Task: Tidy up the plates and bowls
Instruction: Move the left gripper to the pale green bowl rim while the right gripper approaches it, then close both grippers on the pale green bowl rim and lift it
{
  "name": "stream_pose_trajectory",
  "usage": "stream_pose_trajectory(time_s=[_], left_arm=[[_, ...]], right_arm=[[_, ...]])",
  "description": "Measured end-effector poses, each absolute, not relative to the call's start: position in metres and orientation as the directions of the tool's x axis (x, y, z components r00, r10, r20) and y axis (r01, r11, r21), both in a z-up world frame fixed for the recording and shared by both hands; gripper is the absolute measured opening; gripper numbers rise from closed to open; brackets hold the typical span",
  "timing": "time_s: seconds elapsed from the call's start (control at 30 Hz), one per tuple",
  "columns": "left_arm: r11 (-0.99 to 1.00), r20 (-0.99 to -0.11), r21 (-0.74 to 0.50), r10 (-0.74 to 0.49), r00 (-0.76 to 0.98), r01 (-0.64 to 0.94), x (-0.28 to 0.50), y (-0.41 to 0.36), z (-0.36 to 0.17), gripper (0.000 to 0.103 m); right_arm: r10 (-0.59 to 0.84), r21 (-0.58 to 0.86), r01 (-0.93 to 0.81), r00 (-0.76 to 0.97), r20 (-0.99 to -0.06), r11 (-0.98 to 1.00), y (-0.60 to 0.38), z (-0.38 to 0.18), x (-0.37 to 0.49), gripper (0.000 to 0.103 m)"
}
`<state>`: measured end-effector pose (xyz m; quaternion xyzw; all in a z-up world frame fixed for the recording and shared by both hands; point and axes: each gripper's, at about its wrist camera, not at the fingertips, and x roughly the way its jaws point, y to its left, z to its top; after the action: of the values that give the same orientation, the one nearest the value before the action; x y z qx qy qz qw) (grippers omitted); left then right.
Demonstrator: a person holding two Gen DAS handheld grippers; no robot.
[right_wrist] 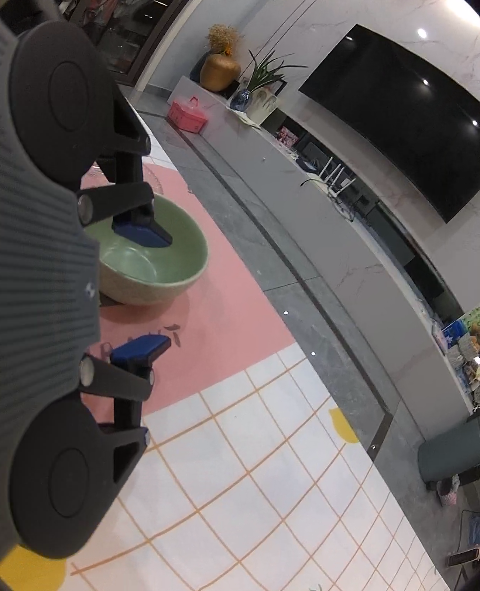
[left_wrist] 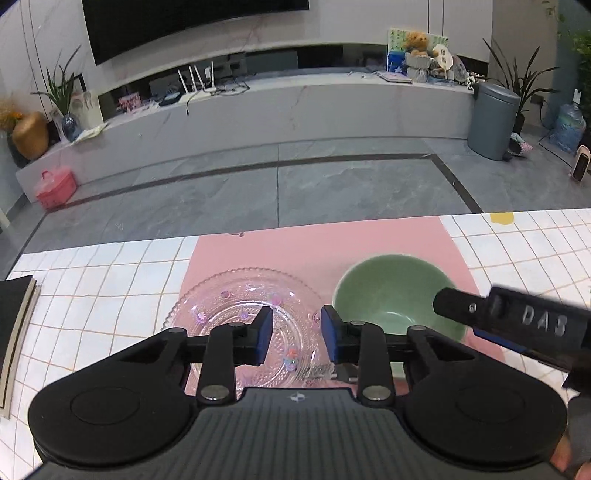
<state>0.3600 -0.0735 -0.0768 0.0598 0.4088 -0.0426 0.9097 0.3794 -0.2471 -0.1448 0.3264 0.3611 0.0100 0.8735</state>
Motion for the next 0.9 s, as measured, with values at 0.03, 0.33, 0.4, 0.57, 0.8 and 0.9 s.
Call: stream_pose_trajectory(time_s=[0.03,0.33,0.4,0.57,0.8,0.9], left_arm=[[0.990,-0.752,0.057,-0.045,0.658,0.132,0.362,-0.074,-0.075,0.034],[0.991,-0.779,-0.053,-0.119,0.616,0.124,0.380,-0.078,-0.080,0.025],[0.993,-0.781,-0.029,-0.096,0.618,0.117,0.381,-0.081,-0.082,0.022],[0.991,-0.808,0.039,-0.042,0.588,0.124,0.386,-0.091,-0.094,0.009],[0.998,-0.791,-0.020,-0.049,0.610,0.054,0.385,-0.088,-0.097,0.009],[0.999,-0.788,-0.013,-0.037,0.615,0.044,0.385,-0.090,-0.097,0.009]], right_arm=[[0.252,0.574,0.220,0.736,-0.628,0.789,-0.247,-0.146,0.380,0.049],[0.275,0.600,0.256,0.709,-0.650,0.758,-0.241,-0.152,0.385,0.033],[0.292,0.615,0.267,0.697,-0.655,0.742,-0.240,-0.156,0.386,0.032],[0.329,0.676,0.288,0.704,-0.630,0.678,-0.246,-0.164,0.381,0.028],[0.325,0.665,0.278,0.702,-0.633,0.694,-0.243,-0.161,0.382,0.023],[0.326,0.669,0.280,0.705,-0.630,0.688,-0.244,-0.162,0.384,0.023]])
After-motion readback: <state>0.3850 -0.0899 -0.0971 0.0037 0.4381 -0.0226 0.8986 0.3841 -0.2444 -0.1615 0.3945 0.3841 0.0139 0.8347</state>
